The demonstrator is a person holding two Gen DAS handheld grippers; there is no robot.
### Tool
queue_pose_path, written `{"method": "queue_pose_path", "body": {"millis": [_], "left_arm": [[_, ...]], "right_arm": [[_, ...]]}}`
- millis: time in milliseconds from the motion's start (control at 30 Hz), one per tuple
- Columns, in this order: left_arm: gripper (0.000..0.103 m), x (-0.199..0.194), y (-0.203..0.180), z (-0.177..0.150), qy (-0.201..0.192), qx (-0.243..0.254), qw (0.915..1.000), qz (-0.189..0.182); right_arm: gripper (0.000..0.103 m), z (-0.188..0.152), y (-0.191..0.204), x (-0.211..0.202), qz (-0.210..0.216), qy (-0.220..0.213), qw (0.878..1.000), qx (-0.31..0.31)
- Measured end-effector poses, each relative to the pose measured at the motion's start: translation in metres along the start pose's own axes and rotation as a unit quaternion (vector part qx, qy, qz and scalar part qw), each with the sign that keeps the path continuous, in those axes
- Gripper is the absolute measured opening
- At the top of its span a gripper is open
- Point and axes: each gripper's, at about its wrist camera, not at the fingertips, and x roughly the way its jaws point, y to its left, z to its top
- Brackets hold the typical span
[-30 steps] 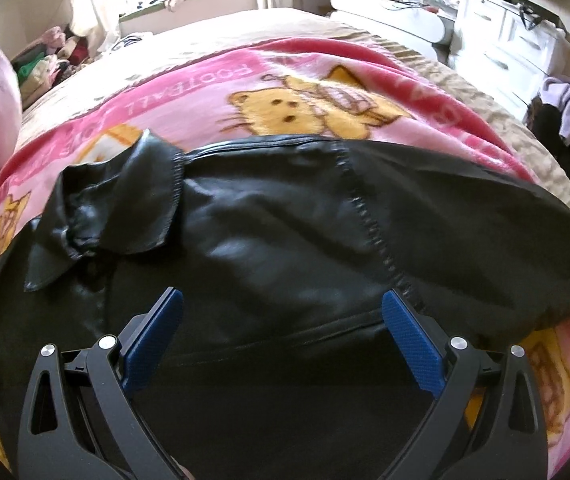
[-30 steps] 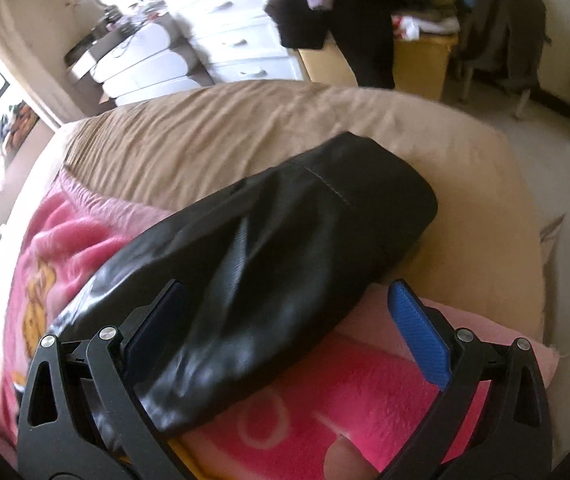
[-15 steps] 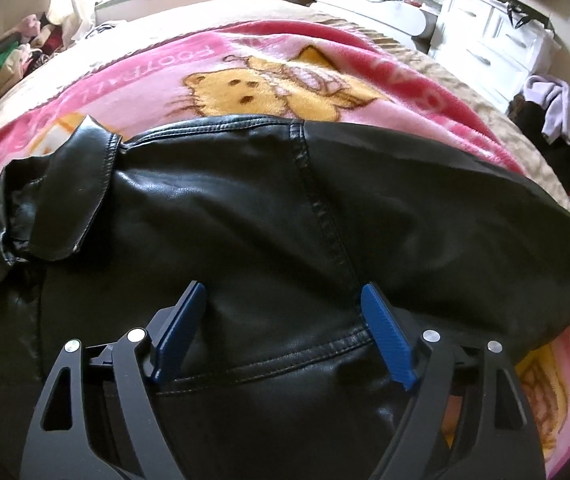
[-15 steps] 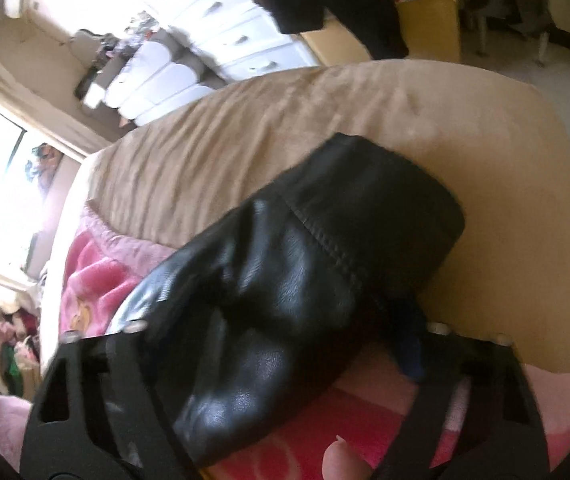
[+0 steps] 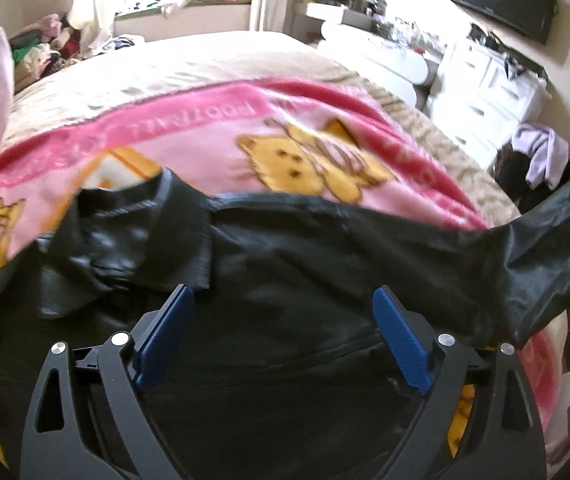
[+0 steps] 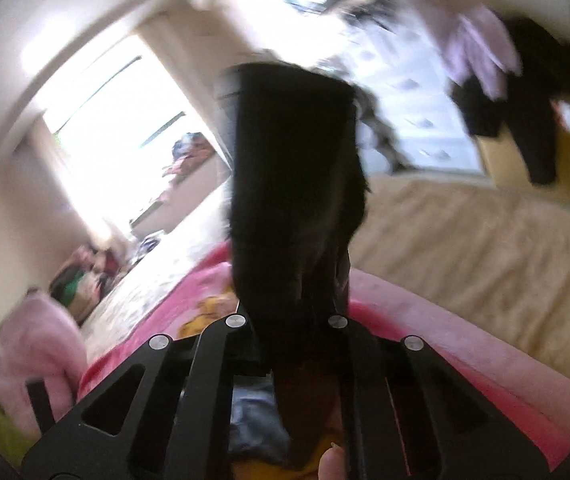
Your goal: Fold large clothes
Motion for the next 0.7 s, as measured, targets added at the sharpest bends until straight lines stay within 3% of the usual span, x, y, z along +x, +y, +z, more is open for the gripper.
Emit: {"method": "queue_pose_path", "body": {"millis": [200, 400, 533, 700], "left_arm": [[0.093, -0.046, 0.042, 0.011, -0.023, -0.034, 0.9987, -0.031], [0.095, -0.102, 0.092, 0.010, -0.057, -0.070, 0.9932, -0.073], [0.096, -0.129, 0.118, -0.001, -0.071, -0.064, 0.9923, -0.079], [0.096, -0.160, 0.168, -0.021, -0.082, -0.102, 0.9865, -0.098]], "right_arm": [[0.002, -0.014, 0.078, -0.015, 0.082, -0.011, 0.993, -0.081], [0.002, -0.040, 0.134, -0.030, 0.167, -0.005, 0.977, -0.135], [0.002, -0.062, 0.178, -0.046, 0.232, -0.013, 0.958, -0.170], [0.001, -0.088, 0.217, -0.062, 0.314, -0.001, 0.927, -0.203]]}}
